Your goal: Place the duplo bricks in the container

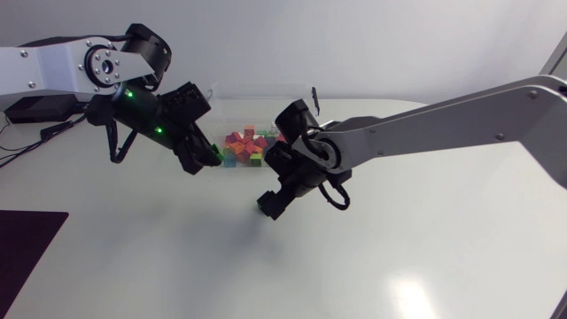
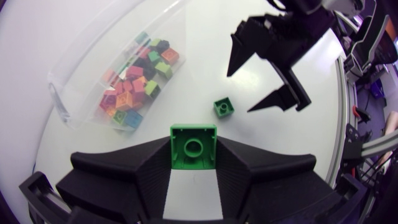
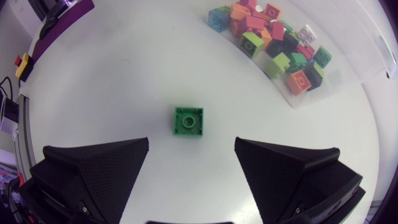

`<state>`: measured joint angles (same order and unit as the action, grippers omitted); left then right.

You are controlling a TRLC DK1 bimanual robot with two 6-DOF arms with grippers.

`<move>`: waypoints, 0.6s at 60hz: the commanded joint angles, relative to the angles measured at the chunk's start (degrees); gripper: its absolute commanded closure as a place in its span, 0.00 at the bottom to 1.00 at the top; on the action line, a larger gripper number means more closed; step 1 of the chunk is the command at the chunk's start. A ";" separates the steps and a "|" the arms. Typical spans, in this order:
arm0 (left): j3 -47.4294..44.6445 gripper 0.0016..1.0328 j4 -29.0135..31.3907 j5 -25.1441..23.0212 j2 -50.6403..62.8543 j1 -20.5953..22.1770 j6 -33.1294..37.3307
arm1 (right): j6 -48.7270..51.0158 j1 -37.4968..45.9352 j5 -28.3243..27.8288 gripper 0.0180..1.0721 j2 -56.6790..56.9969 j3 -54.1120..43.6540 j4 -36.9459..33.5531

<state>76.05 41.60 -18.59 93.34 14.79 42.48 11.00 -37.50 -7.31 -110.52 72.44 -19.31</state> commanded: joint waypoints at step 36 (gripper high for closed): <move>10.70 0.82 -25.87 -3.12 7.73 -4.42 -22.26 | 3.94 -1.35 0.81 0.22 -18.24 23.27 -16.90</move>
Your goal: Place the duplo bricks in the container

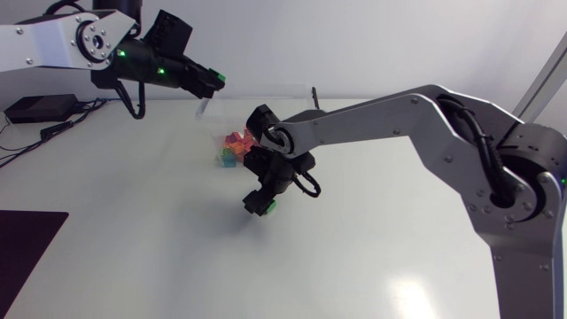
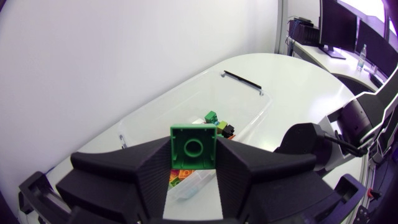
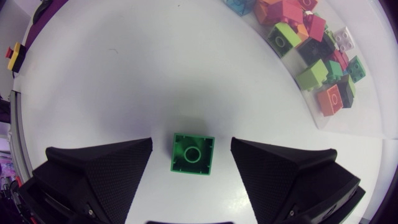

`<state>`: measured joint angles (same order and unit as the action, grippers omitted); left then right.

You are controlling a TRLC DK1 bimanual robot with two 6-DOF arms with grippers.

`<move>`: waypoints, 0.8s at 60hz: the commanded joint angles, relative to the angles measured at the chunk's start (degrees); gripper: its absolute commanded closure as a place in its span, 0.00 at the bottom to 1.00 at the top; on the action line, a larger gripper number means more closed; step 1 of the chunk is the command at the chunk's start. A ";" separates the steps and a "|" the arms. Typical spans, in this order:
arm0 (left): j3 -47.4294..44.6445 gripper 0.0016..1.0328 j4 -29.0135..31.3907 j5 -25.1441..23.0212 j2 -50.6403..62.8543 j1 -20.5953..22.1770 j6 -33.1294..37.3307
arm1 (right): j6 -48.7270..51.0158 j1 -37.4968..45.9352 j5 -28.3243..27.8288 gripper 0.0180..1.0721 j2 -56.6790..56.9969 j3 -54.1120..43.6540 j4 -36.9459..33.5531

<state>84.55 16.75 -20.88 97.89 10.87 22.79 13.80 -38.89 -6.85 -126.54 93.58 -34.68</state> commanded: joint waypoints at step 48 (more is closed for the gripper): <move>11.60 0.81 -9.37 2.25 15.05 2.22 -11.54 | 1.49 3.47 -0.44 0.75 12.99 -6.39 -4.00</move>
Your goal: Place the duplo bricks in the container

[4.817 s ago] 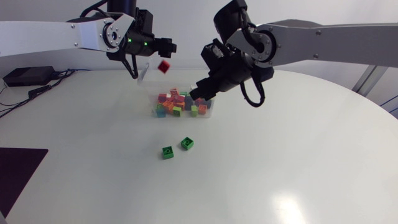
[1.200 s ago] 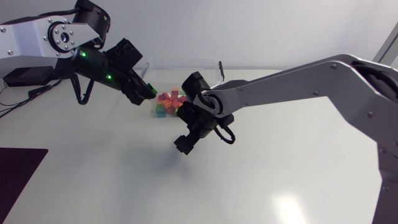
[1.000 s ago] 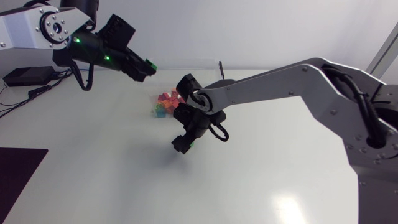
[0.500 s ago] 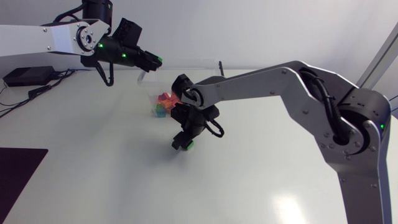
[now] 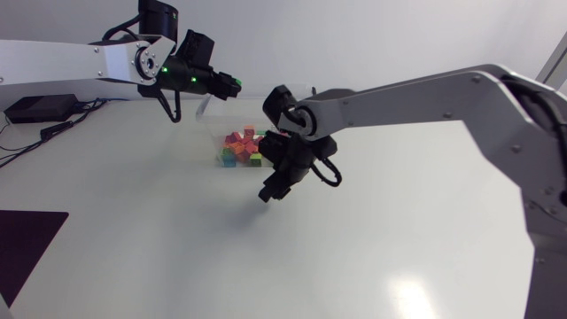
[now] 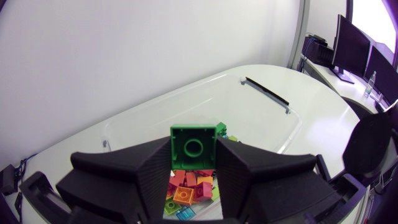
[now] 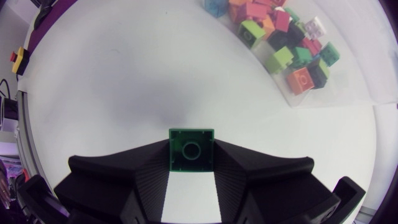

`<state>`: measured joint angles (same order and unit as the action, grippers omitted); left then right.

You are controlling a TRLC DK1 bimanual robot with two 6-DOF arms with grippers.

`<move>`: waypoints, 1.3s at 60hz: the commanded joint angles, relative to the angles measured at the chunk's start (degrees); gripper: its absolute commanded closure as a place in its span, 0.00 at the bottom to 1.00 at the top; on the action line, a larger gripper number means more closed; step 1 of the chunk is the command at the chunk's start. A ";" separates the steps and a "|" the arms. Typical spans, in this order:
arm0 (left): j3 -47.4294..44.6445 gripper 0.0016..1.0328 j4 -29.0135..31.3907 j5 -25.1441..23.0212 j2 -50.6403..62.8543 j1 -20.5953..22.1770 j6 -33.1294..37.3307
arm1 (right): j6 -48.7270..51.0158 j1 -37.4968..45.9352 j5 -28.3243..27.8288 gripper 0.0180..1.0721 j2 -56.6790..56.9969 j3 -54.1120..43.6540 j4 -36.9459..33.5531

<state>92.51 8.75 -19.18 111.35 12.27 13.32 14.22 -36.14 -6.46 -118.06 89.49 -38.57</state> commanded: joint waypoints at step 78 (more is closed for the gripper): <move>-21.14 0.04 0.39 13.03 -28.73 -4.19 -1.54 | -8.77 7.14 2.24 0.75 8.20 10.79 27.23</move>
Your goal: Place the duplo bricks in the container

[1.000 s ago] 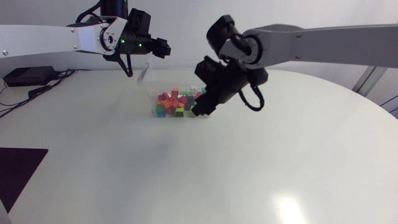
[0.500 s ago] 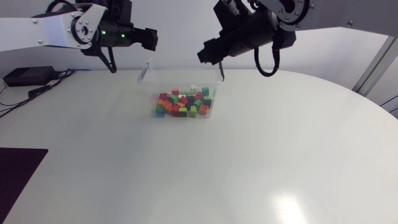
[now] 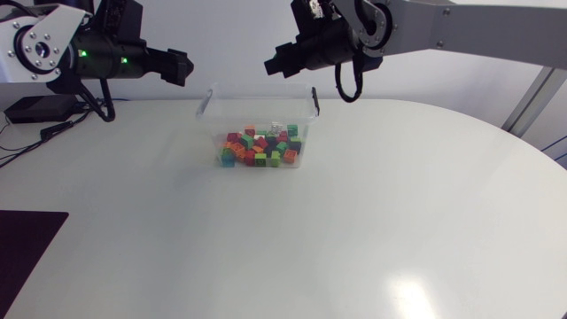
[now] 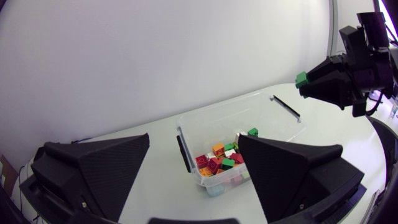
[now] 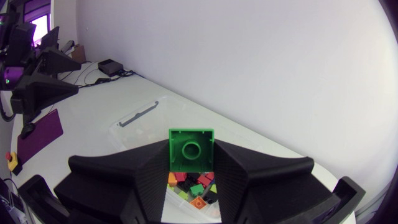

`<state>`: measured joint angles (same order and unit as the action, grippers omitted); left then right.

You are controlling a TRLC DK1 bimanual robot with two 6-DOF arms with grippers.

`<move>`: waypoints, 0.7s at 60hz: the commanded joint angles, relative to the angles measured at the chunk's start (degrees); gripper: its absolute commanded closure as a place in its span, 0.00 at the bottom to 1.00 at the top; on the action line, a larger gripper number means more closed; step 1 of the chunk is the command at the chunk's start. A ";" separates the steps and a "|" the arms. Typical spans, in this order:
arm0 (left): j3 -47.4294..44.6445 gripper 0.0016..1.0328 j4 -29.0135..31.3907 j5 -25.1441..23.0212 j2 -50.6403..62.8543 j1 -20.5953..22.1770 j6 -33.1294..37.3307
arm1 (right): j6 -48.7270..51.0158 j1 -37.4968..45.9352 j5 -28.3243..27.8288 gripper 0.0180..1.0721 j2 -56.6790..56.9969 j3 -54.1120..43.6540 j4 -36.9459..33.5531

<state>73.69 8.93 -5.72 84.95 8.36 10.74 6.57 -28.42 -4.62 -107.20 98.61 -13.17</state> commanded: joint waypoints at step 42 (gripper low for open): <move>-13.31 0.04 2.94 -2.46 -18.06 -3.79 3.41 | -1.29 -0.93 6.82 0.04 -6.09 4.22 8.07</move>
<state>62.94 11.79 -7.68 69.87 5.21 12.67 5.96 -30.59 1.41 -118.56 106.08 -6.81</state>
